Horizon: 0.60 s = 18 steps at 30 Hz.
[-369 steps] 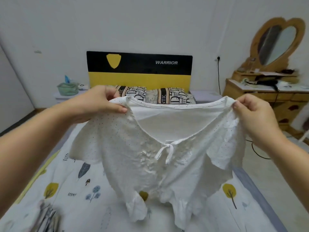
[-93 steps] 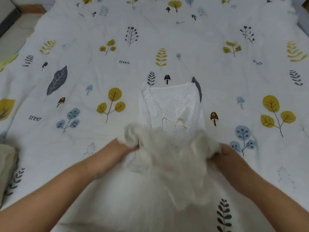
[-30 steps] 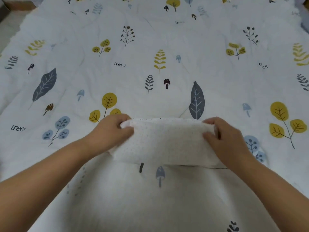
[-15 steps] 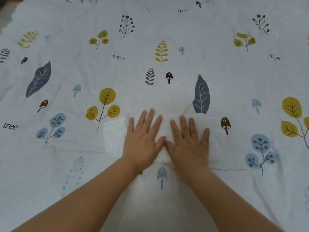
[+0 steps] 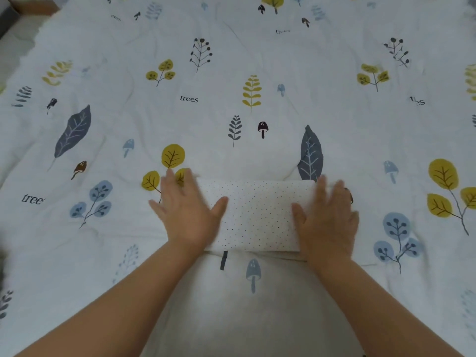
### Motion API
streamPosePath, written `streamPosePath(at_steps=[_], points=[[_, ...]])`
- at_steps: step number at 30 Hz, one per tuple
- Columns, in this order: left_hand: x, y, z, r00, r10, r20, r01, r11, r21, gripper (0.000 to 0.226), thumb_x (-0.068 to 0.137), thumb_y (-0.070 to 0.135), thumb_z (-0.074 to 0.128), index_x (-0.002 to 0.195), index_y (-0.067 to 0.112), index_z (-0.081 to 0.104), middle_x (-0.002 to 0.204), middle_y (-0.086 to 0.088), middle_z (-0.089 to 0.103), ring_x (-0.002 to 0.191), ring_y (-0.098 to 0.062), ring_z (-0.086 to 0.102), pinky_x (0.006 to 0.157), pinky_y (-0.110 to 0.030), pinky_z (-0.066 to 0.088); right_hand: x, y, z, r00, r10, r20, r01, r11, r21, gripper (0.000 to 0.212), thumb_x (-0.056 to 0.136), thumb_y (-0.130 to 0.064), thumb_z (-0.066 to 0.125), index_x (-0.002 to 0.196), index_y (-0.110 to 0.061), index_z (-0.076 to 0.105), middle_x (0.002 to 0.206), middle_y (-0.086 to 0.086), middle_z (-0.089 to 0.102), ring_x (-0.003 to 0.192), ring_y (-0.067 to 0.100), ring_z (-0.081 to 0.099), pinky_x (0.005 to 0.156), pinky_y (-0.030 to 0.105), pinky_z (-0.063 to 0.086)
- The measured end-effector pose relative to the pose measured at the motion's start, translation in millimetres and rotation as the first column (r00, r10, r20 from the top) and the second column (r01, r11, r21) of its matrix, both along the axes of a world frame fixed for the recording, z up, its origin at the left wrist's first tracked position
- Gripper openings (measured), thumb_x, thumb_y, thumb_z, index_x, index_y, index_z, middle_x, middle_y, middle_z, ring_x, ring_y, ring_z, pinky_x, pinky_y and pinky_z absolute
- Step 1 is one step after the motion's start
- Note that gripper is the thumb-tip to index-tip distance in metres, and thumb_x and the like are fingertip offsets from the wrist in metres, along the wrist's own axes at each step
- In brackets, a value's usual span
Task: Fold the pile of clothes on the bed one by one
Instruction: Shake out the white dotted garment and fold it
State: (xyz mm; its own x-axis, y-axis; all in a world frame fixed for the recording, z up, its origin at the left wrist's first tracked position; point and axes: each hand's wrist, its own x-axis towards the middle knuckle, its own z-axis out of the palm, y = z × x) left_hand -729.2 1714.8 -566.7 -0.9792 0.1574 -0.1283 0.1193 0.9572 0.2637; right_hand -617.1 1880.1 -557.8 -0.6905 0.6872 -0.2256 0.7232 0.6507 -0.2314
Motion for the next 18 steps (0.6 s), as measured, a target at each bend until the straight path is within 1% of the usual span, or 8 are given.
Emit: streamPosePath(at_steps=[2, 4, 7, 9, 11, 13, 15, 18], points=[[1, -5, 3, 0.969, 0.174, 0.174, -0.181, 0.983, 0.025, 0.094, 0.073, 0.066, 0.057, 0.142, 0.013, 0.021, 0.147, -0.017, 0.025, 0.136, -0.034, 0.024, 0.106, -0.056, 0.024, 2, 3, 3, 0.975, -0.208, -0.073, 0.195, 0.969, -0.15, 0.079, 0.092, -0.048, 0.043, 0.149, -0.01, 0.004, 0.15, 0.018, 0.022, 0.137, 0.034, 0.026, 0.107, 0.047, 0.029], [4, -4, 4, 0.938, 0.213, 0.275, -0.232, 0.972, 0.04, 0.094, 0.072, 0.065, 0.06, 0.14, 0.011, 0.025, 0.136, -0.016, 0.039, 0.128, -0.034, 0.035, 0.1, -0.05, 0.033, 2, 2, 2, 0.966, -0.255, -0.054, 0.24, 0.95, -0.199, 0.078, 0.089, -0.047, 0.049, 0.146, -0.007, 0.013, 0.141, 0.018, 0.034, 0.128, 0.035, 0.034, 0.101, 0.045, 0.033], [5, 0, 3, 0.917, 0.133, 0.376, -0.233, 0.944, 0.234, 0.094, 0.074, 0.052, 0.068, 0.144, 0.012, 0.019, 0.138, -0.013, 0.04, 0.128, -0.032, 0.038, 0.099, -0.043, 0.036, -3, 1, 5, 0.954, -0.287, -0.085, 0.246, 0.913, -0.325, 0.074, 0.084, -0.04, 0.059, 0.141, -0.006, 0.025, 0.13, 0.017, 0.043, 0.12, 0.035, 0.041, 0.094, 0.042, 0.038], [4, 1, 4, 0.905, 0.061, 0.422, -0.224, 0.91, 0.35, 0.088, 0.075, 0.042, 0.072, 0.142, 0.013, 0.024, 0.135, -0.005, 0.047, 0.125, -0.028, 0.045, 0.094, -0.035, 0.039, -4, 1, 7, 0.944, -0.317, -0.092, 0.25, 0.867, -0.431, 0.07, 0.082, -0.035, 0.064, 0.136, -0.005, 0.031, 0.121, 0.014, 0.05, 0.112, 0.034, 0.048, 0.089, 0.039, 0.041], [6, -2, 8, 0.898, 0.015, 0.44, -0.215, 0.887, 0.408, 0.071, 0.075, 0.033, 0.073, 0.134, 0.015, 0.037, 0.125, -0.001, 0.054, 0.115, -0.024, 0.052, 0.086, -0.029, 0.039, -2, 1, 10, 0.944, -0.322, -0.077, 0.245, 0.836, -0.491, 0.058, 0.08, -0.03, 0.067, 0.123, -0.004, 0.039, 0.108, 0.01, 0.054, 0.101, 0.031, 0.054, 0.081, 0.035, 0.043], [9, -8, 16, 0.863, -0.006, 0.506, -0.269, 0.842, 0.468, 0.056, 0.078, 0.023, 0.072, 0.127, 0.015, 0.046, 0.116, 0.0, 0.057, 0.104, -0.021, 0.054, 0.081, -0.029, 0.041, 1, -1, 13, 0.95, -0.299, -0.089, 0.217, 0.838, -0.5, 0.043, 0.079, -0.025, 0.069, 0.109, -0.005, 0.045, 0.099, 0.008, 0.055, 0.091, 0.028, 0.053, 0.075, 0.034, 0.042], [13, -15, 25, 0.821, -0.036, 0.57, -0.318, 0.8, 0.509, 0.049, 0.079, 0.017, 0.071, 0.124, 0.015, 0.05, 0.112, -0.002, 0.059, 0.101, -0.022, 0.056, 0.08, -0.031, 0.045, 7, -2, 17, 0.955, -0.274, -0.113, 0.182, 0.842, -0.508, 0.035, 0.079, -0.021, 0.069, 0.103, -0.006, 0.048, 0.096, 0.006, 0.055, 0.09, 0.026, 0.052, 0.076, 0.034, 0.044], [21, -27, 43, 0.809, -0.062, 0.585, -0.325, 0.782, 0.533, 0.046, 0.08, 0.014, 0.07, 0.121, 0.017, 0.052, 0.11, -0.002, 0.061, 0.099, -0.023, 0.059, 0.077, -0.03, 0.049, 15, -7, 31, 0.962, -0.234, -0.143, 0.127, 0.842, -0.525, 0.03, 0.079, -0.019, 0.069, 0.102, -0.008, 0.052, 0.094, 0.005, 0.057, 0.088, 0.025, 0.055, 0.08, 0.037, 0.048]])
